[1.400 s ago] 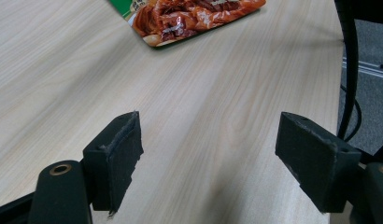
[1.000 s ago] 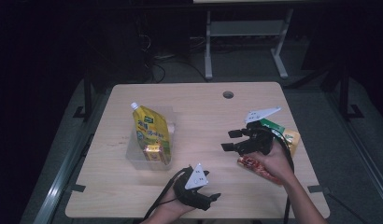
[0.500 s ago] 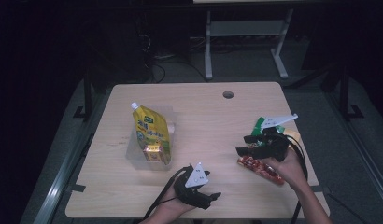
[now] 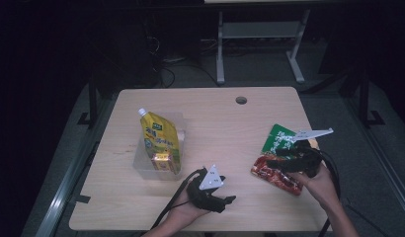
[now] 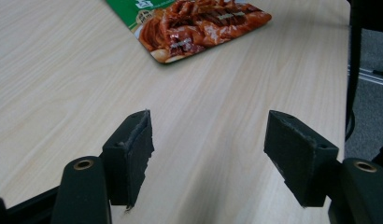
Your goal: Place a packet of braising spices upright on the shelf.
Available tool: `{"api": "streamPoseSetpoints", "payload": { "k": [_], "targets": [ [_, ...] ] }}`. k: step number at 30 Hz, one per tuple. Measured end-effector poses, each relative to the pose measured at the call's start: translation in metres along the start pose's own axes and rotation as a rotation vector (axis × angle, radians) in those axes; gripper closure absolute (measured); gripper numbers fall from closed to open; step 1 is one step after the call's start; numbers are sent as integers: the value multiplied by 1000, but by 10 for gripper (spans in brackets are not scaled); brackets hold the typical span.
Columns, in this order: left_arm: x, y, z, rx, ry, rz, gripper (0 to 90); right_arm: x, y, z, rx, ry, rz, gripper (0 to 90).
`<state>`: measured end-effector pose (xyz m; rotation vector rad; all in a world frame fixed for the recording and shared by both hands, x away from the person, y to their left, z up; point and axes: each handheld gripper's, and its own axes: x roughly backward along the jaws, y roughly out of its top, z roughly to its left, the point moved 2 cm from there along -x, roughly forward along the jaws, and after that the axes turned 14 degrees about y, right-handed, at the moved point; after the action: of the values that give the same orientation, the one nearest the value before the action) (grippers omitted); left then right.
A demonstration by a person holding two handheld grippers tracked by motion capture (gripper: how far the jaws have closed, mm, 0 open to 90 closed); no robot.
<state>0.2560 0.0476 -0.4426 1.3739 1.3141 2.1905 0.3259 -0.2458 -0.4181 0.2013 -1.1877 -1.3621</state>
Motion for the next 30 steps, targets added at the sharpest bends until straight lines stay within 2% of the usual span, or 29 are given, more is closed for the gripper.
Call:
{"api": "streamPoseSetpoints", "payload": {
  "k": [4, 5, 8, 21, 24, 27, 30],
  "targets": [
    [-10, 10, -1, -20, -3, 13, 320, 11, -4, -8, -19, -62, 5, 264],
    [-12, 12, -1, -19, -5, 14, 320, 14, -6, -10, -40, -82, 6, 262],
    [-21, 19, -3, -23, -14, 13, 332, 21, -10, -16, -57, -123, 5, 265],
    [-60, 52, -9, -39, -35, 3, 462, 39, -18, -37, -149, -248, -2, 286],
    [-73, 57, -9, -46, -39, 24, 472, 39, -18, -45, -166, -270, 0, 290],
    [-87, 59, -10, -23, -46, 43, 485, 40, -19, -53, -196, -281, 14, 293],
    [-101, 63, -9, -15, -49, 72, 545, 41, -20, -59, -223, -295, 23, 295]
  ]
}}
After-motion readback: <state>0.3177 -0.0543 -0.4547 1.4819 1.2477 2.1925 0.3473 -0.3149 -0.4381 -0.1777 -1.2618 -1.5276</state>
